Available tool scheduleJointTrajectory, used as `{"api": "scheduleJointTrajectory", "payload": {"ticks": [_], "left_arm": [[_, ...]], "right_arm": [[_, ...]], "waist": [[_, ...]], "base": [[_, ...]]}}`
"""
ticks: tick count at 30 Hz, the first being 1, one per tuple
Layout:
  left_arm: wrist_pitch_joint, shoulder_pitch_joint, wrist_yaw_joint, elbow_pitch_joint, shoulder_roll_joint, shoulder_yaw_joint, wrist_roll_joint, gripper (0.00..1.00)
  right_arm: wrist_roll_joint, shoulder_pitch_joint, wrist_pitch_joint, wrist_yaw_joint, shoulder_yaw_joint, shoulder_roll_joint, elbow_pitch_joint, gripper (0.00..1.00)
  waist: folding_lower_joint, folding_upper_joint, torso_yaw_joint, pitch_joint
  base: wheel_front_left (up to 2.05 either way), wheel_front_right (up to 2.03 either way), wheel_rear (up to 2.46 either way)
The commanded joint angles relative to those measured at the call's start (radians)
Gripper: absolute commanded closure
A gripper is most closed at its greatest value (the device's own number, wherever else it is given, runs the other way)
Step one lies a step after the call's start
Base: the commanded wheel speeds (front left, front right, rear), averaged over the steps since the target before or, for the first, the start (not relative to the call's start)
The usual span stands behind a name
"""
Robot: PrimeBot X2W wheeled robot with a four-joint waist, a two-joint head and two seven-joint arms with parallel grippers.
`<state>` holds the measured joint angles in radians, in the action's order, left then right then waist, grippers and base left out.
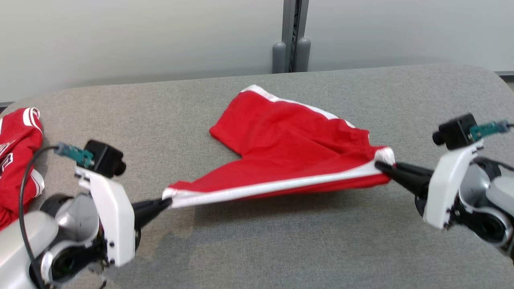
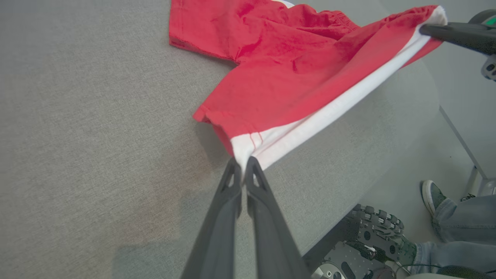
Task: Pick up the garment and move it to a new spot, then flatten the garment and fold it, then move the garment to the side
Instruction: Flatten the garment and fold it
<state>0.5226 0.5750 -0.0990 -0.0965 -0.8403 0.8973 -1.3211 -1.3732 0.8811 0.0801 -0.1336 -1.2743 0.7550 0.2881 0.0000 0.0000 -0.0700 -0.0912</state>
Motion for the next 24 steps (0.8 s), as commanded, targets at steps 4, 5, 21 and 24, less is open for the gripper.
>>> {"api": "scheduleJointTrajectory", "payload": {"ticks": [4, 5, 21, 24], "left_arm": [[-0.011, -0.070, -0.041, -0.090, -0.049, 0.002, -0.018, 1.00], [-0.013, -0.086, -0.051, -0.116, -0.062, 0.005, -0.020, 1.00], [0.010, -0.084, -0.117, -0.241, -0.156, -0.025, -0.012, 1.00], [0.034, -0.028, -0.107, -0.213, -0.143, -0.046, -0.020, 1.00]], "right_arm": [[0.007, -0.065, -0.038, 0.005, 0.005, 0.080, -0.064, 1.00], [0.014, -0.085, -0.044, 0.005, 0.005, 0.100, -0.076, 1.00], [-0.030, -0.198, 0.021, 0.005, 0.107, 0.158, -0.197, 1.00], [-0.042, -0.185, 0.053, 0.005, 0.134, 0.145, -0.178, 1.00]], "waist": [[0.0000, 0.0000, 0.005, -0.001], [0.0000, 0.0000, 0.006, -0.002], [0.0000, 0.0000, -0.037, -0.068], [0.0000, 0.0000, -0.050, -0.104]], "base": [[0.00, 0.00, 0.00], [0.00, 0.00, 0.00], [0.00, 0.00, 0.00], [0.00, 0.00, 0.00]]}}
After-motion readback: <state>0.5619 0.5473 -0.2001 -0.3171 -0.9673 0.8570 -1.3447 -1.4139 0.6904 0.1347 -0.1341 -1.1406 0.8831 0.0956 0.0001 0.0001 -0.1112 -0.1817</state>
